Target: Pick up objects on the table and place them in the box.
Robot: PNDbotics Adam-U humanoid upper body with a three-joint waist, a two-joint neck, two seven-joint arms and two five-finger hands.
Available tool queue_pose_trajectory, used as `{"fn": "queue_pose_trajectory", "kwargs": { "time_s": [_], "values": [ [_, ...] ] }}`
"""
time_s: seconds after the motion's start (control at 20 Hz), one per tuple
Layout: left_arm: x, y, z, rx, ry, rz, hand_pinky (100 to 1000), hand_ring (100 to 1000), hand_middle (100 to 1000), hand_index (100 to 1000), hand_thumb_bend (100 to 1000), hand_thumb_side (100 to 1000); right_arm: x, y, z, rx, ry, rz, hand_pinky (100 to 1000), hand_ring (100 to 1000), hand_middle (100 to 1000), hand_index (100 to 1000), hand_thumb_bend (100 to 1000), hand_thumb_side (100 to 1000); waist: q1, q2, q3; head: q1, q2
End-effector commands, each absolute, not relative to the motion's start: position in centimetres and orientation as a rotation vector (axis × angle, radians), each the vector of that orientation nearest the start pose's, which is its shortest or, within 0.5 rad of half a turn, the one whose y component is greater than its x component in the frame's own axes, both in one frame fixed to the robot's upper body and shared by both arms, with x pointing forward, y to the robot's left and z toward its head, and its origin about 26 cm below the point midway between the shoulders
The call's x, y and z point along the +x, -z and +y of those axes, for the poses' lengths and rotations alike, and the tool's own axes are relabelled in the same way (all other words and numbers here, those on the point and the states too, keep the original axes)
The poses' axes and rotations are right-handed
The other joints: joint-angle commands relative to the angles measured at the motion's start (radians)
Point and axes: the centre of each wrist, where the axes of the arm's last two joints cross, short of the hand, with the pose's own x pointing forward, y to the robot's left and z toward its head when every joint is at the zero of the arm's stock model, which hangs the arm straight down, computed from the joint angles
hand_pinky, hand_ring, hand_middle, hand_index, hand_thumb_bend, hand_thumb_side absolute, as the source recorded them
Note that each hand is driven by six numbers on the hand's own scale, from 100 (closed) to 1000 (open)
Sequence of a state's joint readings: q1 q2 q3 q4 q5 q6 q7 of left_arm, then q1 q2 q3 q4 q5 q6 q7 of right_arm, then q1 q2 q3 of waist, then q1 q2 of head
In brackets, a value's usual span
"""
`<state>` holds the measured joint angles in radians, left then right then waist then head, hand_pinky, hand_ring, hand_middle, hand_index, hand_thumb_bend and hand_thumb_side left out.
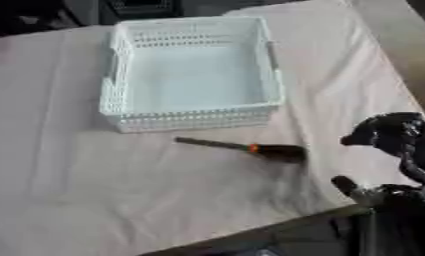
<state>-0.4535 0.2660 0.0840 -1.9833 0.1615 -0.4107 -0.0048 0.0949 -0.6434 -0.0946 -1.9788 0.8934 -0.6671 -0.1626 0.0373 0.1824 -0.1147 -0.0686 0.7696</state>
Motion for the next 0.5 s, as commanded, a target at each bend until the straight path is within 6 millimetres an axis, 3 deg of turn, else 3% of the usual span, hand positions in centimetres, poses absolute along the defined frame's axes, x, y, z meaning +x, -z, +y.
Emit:
{"fn": "queue_pose_trajectory", "kwargs": {
  "time_s": [0.05,0.5],
  "values": [
    [31.02,-24.91,25.47,0.117,-0.265,3.402,677,779,818,849,177,847,24.39,-15.30,-36.28,1.240,1.883,2.527,367,499,532,679,402,511,-0.005,-0.012,0.001,0.001,0.000],
    [31.03,-24.95,25.44,0.119,-0.266,3.400,678,780,818,850,177,846,24.37,-15.28,-36.28,1.240,1.889,2.519,368,501,529,679,403,515,-0.005,-0.013,0.002,0.001,0.000]
  ]
}}
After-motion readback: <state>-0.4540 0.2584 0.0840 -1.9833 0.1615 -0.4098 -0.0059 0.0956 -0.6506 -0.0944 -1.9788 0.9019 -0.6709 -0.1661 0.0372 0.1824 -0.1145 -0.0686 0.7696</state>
